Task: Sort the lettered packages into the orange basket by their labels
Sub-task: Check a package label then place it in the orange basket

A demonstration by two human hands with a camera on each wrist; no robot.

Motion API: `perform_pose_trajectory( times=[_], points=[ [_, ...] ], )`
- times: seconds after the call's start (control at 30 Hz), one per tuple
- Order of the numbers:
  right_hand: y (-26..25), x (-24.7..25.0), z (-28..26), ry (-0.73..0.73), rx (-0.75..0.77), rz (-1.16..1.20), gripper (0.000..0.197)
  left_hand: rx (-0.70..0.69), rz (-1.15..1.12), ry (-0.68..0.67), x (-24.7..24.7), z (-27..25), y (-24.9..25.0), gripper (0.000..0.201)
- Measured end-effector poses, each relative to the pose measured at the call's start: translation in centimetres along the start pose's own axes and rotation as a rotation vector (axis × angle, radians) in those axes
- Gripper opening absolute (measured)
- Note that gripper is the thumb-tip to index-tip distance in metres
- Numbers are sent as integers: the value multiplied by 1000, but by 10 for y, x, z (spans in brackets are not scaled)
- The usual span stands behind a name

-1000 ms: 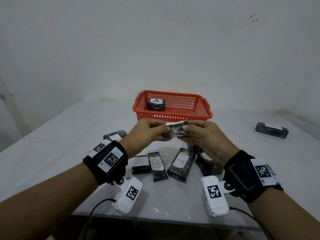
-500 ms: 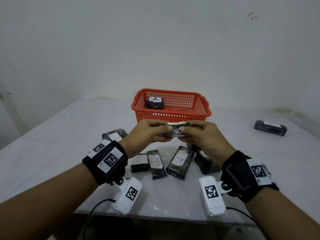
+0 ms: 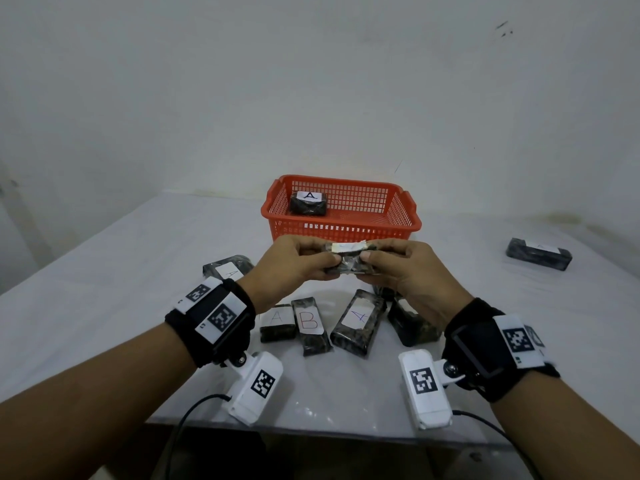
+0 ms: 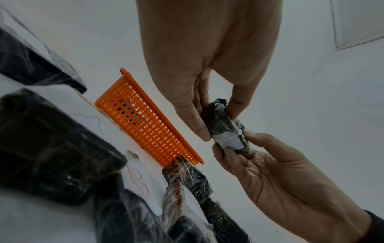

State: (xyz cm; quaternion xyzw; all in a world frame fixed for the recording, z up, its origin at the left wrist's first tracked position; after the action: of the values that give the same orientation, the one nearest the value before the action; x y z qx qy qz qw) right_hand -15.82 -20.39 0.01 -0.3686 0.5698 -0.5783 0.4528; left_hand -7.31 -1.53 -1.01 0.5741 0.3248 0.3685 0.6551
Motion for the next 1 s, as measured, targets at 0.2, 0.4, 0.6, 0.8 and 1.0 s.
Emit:
perform_pose_trajectory(
  times=[0.2,0.4,0.6,0.8,1.0],
  points=[
    [0,1,-3,-42,-45,1,25,-46,79,-22,0,-3,-2,32],
    [0,-1,-4,-30,-86,1,17,-136,191,-4,0,-7,2,43],
    [1,0,-5,5,7,-36,25,-43,51,-49,-5,-10,1,29],
    [2,-3,-4,-11,13,-93,25,-80,107,-13,-5,-10,-2,27],
    [1,0,-6,-32,44,-125,22,-39,34,-32,-6,-11,-1,23]
  ],
)
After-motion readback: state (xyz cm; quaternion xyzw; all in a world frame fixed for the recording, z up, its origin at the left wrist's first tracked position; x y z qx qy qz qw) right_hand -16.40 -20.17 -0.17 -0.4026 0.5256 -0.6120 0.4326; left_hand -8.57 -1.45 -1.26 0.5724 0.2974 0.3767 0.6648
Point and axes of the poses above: each hand's wrist, its own z-axis towards the middle knuckle, its own x-axis out of the back of the hand, y = z × x, the point moved 1 cm from there along z, towards the middle knuckle, and after that the axes turned 5 degrees about y, right-handed, at the moved point
